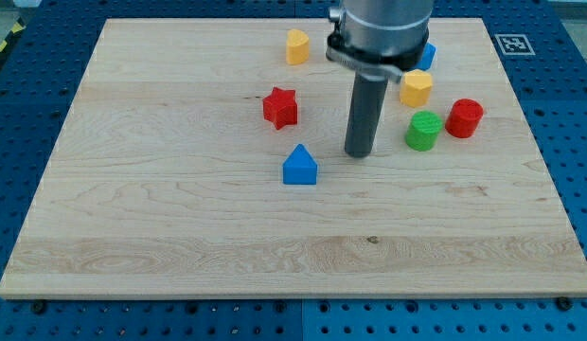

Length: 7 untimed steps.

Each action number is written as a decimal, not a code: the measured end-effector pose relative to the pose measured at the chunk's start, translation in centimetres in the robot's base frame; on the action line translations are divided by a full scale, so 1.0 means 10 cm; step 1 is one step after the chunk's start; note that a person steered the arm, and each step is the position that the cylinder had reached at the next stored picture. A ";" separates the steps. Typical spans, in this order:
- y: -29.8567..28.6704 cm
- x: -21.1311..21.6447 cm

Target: Move the blue triangle down a bit

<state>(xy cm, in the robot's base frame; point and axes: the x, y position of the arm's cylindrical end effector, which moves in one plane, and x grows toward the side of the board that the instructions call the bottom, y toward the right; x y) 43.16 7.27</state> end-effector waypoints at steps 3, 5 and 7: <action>-2.30 -1.70; -2.28 -0.25; -1.19 -0.03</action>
<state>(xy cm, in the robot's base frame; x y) 42.89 -4.60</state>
